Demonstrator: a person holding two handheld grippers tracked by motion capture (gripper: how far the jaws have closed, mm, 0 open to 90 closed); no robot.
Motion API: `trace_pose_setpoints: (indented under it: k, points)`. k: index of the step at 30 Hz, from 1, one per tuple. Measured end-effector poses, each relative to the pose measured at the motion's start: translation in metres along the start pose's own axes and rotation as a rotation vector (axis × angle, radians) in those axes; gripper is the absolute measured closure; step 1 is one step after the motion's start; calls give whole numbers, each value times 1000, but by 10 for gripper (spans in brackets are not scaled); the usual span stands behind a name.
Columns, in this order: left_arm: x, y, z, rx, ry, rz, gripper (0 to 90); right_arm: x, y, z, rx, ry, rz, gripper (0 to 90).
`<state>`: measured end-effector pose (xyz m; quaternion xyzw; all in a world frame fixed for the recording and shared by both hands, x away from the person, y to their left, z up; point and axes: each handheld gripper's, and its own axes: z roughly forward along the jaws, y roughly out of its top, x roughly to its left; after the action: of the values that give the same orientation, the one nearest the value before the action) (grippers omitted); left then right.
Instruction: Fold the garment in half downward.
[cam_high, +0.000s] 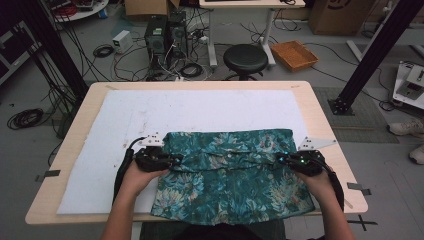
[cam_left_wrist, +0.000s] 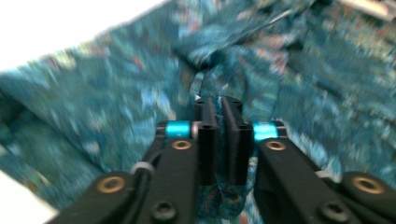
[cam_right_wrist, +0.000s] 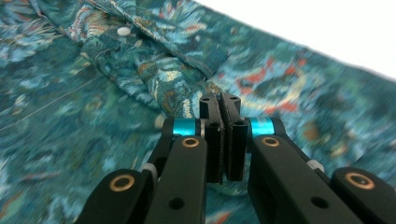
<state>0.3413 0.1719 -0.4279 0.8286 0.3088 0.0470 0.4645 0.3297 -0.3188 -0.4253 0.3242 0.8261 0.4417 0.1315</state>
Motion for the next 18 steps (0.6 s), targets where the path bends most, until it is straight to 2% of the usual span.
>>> trace_pose_setpoints:
  k: [1,2,3,4,5,6,7,9,12,13,15,16,17,18]
  points:
    - [2,-1,3,40,4,-8,742,0,-2,0,4,6,5,866]
    - [2,-1,3,40,4,-8,667,0,-4,0,-3,7,8,790]
    - [5,1,1,-14,26,-35,589,-2,-4,-1,-14,7,22,716]
    - [5,1,1,-14,26,-35,545,-2,-4,-1,-14,7,22,716]
    - [9,3,-2,-58,37,-56,545,-4,-3,-3,-24,11,38,700]
    - [13,7,-5,-99,55,-72,474,-8,2,-6,-50,1,46,655]
    - [17,9,-6,-112,73,-83,440,-11,5,-7,-59,-5,51,648]
    - [25,13,-6,-110,128,-91,436,-18,10,-9,-58,-35,66,620]
    - [35,14,-5,-133,217,-84,411,-32,13,-7,-42,-101,96,589]
    - [40,15,-4,-123,241,-83,411,-38,12,-6,-33,-133,114,567]
    - [48,13,-1,-132,262,-110,411,-52,11,-1,0,-188,150,530]
    - [48,13,-1,-132,262,-110,411,-61,11,2,10,-212,179,499]
    - [57,11,4,-100,287,-141,407,-68,11,5,25,-229,204,499]
    - [60,10,7,-72,301,-145,391,-75,11,8,40,-239,217,498]
